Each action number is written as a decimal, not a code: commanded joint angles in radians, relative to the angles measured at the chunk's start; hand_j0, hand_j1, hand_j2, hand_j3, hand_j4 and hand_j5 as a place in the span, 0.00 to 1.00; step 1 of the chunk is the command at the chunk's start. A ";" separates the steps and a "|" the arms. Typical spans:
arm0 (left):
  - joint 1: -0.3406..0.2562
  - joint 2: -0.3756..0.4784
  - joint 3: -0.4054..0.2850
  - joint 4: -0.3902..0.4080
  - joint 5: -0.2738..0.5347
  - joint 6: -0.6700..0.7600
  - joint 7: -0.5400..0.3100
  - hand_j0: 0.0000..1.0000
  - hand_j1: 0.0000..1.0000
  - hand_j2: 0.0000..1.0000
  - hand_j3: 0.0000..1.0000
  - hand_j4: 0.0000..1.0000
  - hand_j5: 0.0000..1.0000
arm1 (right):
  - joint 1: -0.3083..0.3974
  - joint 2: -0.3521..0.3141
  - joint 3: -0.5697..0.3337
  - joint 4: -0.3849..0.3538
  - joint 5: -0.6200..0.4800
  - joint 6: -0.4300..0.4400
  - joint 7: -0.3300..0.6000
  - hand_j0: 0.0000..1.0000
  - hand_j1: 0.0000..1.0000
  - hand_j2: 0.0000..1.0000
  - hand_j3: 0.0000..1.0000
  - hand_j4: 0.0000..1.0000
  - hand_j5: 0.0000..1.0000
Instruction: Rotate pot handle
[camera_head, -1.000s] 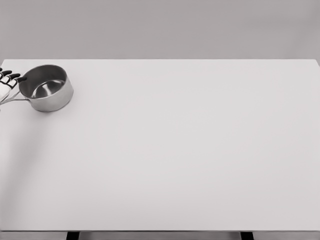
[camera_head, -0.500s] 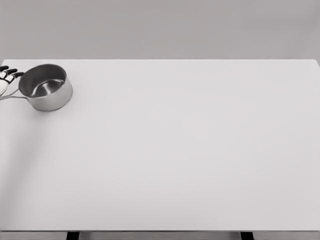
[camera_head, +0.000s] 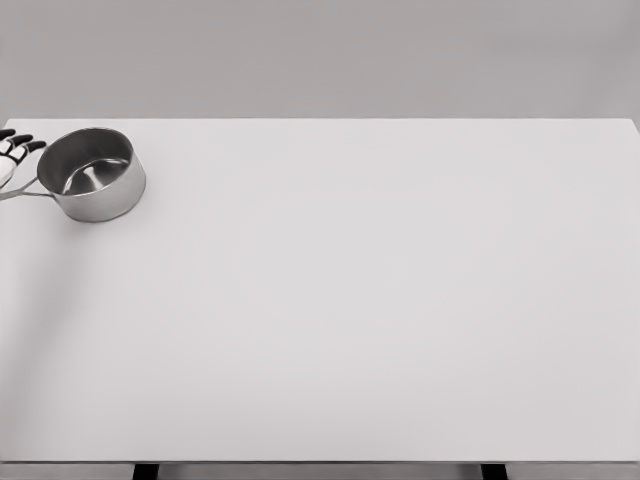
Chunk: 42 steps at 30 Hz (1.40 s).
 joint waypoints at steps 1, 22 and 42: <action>0.000 0.000 0.000 0.010 0.001 0.000 0.001 1.00 1.00 1.00 1.00 1.00 1.00 | 0.000 0.000 0.000 0.000 0.000 0.000 0.000 1.00 1.00 1.00 1.00 1.00 1.00; -0.034 -0.035 -0.002 0.060 0.002 0.000 -0.001 1.00 1.00 1.00 1.00 1.00 1.00 | 0.000 0.000 0.000 0.000 0.000 0.000 0.000 1.00 1.00 1.00 1.00 1.00 1.00; -0.080 -0.070 -0.003 0.087 -0.039 -0.002 -0.004 1.00 1.00 1.00 1.00 1.00 1.00 | 0.000 0.000 0.000 0.000 0.000 0.000 0.000 1.00 1.00 1.00 1.00 1.00 1.00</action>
